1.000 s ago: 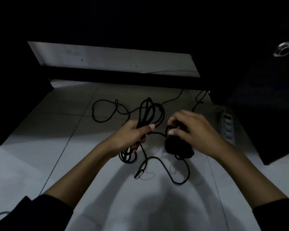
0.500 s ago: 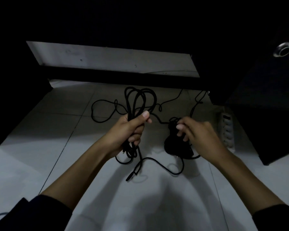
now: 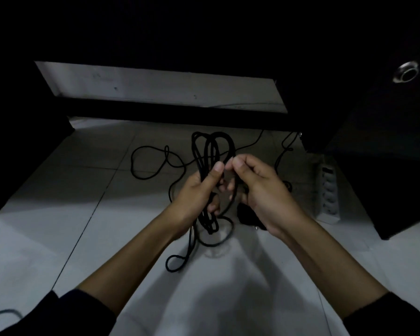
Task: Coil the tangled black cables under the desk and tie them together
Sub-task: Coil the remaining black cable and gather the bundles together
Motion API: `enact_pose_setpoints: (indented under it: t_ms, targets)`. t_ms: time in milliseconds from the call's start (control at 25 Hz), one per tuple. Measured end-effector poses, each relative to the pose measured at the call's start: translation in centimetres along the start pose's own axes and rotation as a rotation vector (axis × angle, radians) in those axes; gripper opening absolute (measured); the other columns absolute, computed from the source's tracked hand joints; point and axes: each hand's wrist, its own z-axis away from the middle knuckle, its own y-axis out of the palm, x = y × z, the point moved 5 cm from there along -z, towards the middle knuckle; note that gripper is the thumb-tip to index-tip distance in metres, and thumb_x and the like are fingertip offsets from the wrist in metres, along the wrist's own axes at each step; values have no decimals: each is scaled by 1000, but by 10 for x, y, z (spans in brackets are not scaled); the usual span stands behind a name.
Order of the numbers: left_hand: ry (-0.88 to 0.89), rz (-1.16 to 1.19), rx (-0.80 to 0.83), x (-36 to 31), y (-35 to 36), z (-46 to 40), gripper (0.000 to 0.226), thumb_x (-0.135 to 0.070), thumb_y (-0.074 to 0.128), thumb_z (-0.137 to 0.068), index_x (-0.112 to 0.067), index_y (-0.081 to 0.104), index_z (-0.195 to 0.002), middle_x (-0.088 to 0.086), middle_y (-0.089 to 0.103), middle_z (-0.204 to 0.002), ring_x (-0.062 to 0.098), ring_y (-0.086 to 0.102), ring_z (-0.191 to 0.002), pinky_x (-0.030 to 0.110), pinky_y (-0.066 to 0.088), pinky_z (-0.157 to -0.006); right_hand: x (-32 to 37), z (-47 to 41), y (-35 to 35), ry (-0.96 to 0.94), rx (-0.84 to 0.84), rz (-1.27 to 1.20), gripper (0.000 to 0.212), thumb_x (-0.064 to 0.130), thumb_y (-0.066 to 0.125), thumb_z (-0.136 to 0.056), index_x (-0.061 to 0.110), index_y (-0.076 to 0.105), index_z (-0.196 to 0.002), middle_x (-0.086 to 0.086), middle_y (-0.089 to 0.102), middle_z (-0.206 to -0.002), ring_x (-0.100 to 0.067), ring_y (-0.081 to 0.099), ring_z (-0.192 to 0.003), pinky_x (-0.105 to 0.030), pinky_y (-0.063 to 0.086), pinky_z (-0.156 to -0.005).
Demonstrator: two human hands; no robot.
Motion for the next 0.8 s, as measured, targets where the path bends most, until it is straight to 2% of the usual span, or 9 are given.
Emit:
enact_pose_setpoints:
  t_ms: [120, 160, 240, 360, 440, 520, 600, 720, 800]
  targets:
    - [36, 11, 11, -2, 4, 1, 31, -36, 38, -100, -35, 67, -90, -3, 61, -79, 8, 38, -41, 26, 45, -49, 0, -3, -6, 2, -173, 14, 22, 23, 47, -100, 15, 64, -90, 1, 63, -72, -20, 64, -72, -29, 58, -69]
    - [41, 13, 19, -3, 4, 1, 25, -34, 40, -100, -34, 65, -97, -2, 63, -84, 7, 39, -42, 25, 45, -49, 0, -4, -8, -23, -212, 59, 20, 24, 49, -99, 17, 66, -91, -3, 66, -82, -20, 67, -79, -31, 59, -73]
    - [29, 13, 25, -1, 3, 0, 18, -30, 48, -96, -19, 59, -106, 4, 66, -94, 7, 39, -42, 23, 45, -48, 1, -5, -11, -91, -270, 165, 13, 26, 55, -96, 21, 66, -91, -5, 69, -91, -21, 69, -88, -40, 59, -79]
    - [22, -51, 40, 1, 4, 0, 11, -17, 63, -89, -11, 55, -94, 10, 64, -79, 7, 42, -42, 19, 40, -43, 2, -6, -15, -155, -361, 230, 6, 23, 62, -92, 27, 61, -86, -6, 68, -86, -23, 68, -83, -50, 57, -76]
    - [44, -126, 46, -1, 6, 0, 4, -11, 61, -91, -10, 58, -91, 3, 59, -63, 7, 43, -41, 17, 38, -42, 0, -7, -15, -155, -354, 216, 10, 20, 64, -91, 24, 59, -84, -7, 68, -81, -21, 69, -76, -45, 57, -72]
    - [40, -166, 44, 0, 8, 0, 12, -12, 53, -97, -2, 58, -93, 0, 52, -57, 8, 41, -42, 18, 36, -43, -3, -7, -15, -145, -350, 195, 10, 19, 65, -90, 22, 59, -84, -3, 68, -77, -14, 68, -73, -36, 56, -72]
    - [40, -200, 42, 1, 8, -3, 20, -14, 47, -99, 3, 56, -95, -1, 48, -56, 7, 40, -44, 19, 35, -45, -6, -6, -16, -118, -372, 144, 4, 22, 63, -91, 20, 61, -89, 0, 68, -80, -12, 67, -77, -35, 55, -77]
    - [118, -398, -17, 0, 4, -6, 19, -19, 46, -99, -9, 57, -88, -8, 54, -60, 6, 49, -49, 26, 41, -50, -16, 1, -5, 66, -285, 91, 31, 48, 56, -91, 21, 65, -104, 6, 69, -95, -7, 65, -91, -31, 51, -83]
    - [218, -647, -71, -3, 5, -3, 17, -17, 45, -96, -15, 56, -83, -2, 60, -66, 15, 58, -57, 38, 48, -52, -24, 4, 11, 159, -117, 183, 65, 75, 54, -75, 24, 63, -114, 8, 68, -109, -3, 62, -103, -27, 49, -89]
